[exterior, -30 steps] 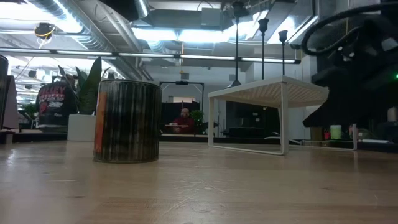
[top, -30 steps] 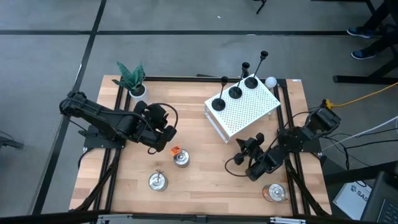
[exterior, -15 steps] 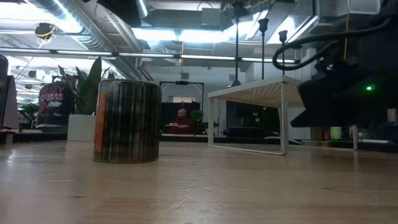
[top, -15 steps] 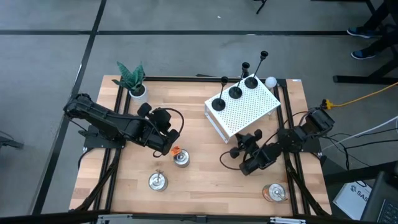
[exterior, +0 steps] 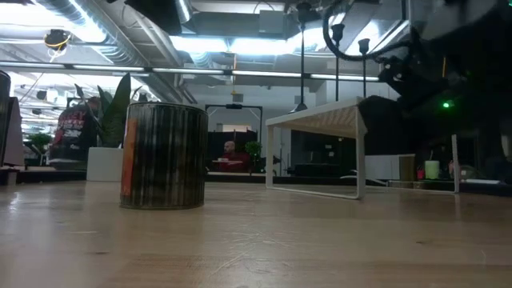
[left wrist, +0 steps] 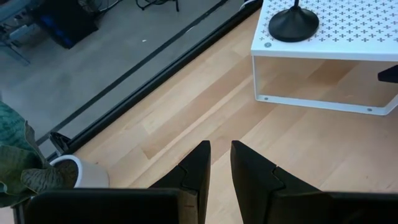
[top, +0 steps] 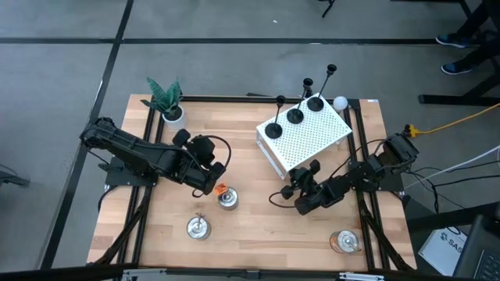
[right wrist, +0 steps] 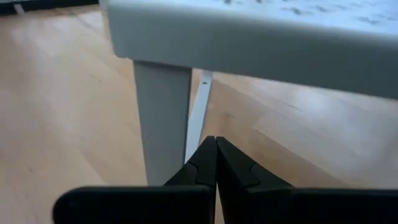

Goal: Pick & Place candle stick holders
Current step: Adjust the shelf

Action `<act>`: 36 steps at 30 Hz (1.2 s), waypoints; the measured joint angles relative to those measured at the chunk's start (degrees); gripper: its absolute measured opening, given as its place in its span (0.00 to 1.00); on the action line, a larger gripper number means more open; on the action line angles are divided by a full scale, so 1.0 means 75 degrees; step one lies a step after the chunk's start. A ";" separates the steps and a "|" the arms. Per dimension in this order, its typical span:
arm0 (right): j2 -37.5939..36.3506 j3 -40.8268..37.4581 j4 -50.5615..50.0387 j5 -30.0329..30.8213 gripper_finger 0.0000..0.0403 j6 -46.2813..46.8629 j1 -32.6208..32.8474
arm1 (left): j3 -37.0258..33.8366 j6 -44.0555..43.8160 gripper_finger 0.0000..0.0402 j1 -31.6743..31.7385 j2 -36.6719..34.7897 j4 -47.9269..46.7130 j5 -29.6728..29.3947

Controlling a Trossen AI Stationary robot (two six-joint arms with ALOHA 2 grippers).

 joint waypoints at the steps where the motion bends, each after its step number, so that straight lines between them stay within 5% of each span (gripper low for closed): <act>1: 0.0000 0.0000 0.0147 -0.0043 0.01 -0.0184 -0.0050 | 0.0000 0.0000 0.15 0.0000 0.0000 0.0000 0.0000; 21: 0.0000 0.0003 0.2769 -0.1618 0.01 -0.3496 -0.1244 | 0.0000 -0.0003 0.15 -0.0002 0.0000 0.0000 0.0001; 36: -0.0003 0.0006 0.3780 -0.2718 0.01 -0.4771 -0.2151 | 0.0000 0.0006 0.15 -0.0001 0.0000 0.0000 0.0006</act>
